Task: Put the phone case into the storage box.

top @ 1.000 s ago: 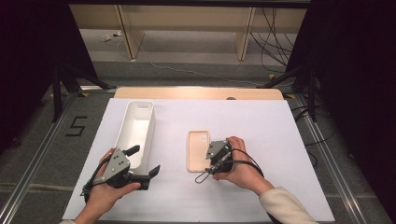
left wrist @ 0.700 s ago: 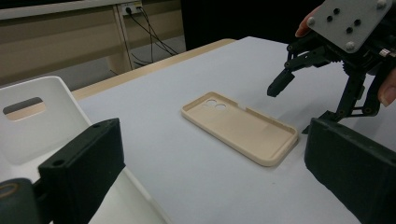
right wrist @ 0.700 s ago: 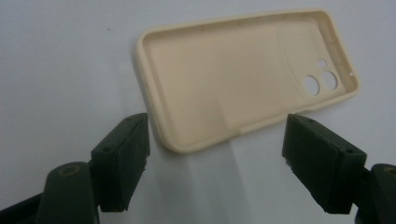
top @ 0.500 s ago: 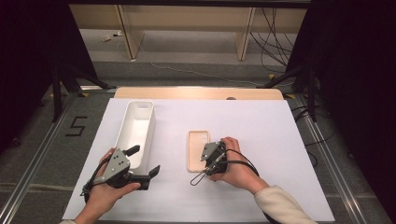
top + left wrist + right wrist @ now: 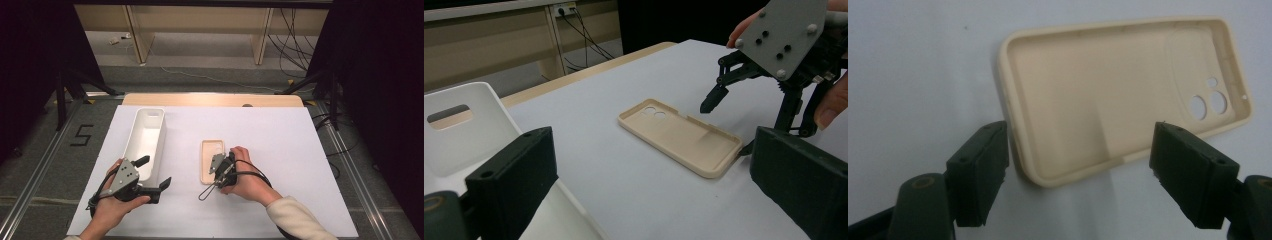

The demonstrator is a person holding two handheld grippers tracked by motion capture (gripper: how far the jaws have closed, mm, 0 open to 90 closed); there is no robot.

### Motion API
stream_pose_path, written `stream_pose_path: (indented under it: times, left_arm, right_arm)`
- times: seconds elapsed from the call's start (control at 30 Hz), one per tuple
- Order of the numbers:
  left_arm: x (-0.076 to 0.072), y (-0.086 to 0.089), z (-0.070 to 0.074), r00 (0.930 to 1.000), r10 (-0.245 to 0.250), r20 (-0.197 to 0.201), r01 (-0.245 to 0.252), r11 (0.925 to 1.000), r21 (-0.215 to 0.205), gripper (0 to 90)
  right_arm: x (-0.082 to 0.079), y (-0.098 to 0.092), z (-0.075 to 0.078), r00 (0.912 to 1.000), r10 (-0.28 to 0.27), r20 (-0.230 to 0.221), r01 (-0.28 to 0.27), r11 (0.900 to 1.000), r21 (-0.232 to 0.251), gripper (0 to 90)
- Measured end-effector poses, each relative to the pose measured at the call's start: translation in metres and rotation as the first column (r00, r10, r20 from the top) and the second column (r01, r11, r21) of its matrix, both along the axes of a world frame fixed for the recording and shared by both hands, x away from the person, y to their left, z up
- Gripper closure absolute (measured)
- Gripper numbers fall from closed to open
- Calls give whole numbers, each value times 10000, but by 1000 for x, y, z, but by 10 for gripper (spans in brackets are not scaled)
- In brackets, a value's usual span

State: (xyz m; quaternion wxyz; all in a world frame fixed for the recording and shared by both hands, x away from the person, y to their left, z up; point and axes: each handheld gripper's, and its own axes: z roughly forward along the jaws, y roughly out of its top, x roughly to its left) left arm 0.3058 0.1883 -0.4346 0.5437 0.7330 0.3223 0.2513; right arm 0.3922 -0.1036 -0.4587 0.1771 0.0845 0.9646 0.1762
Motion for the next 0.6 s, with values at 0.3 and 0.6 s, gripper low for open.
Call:
stream_pose_path:
  times: [0.3,0.6]
  left_arm:
    - [0,0,0,10000,-7,3,7,10000,0,46]
    - [0,0,0,10000,-19,4,19,10000,4,46]
  right_arm:
    - [3,6,-4,9994,331,-120,-338,9976,-598,257]
    - [4,10,-3,9988,461,-161,-474,9946,-921,261]
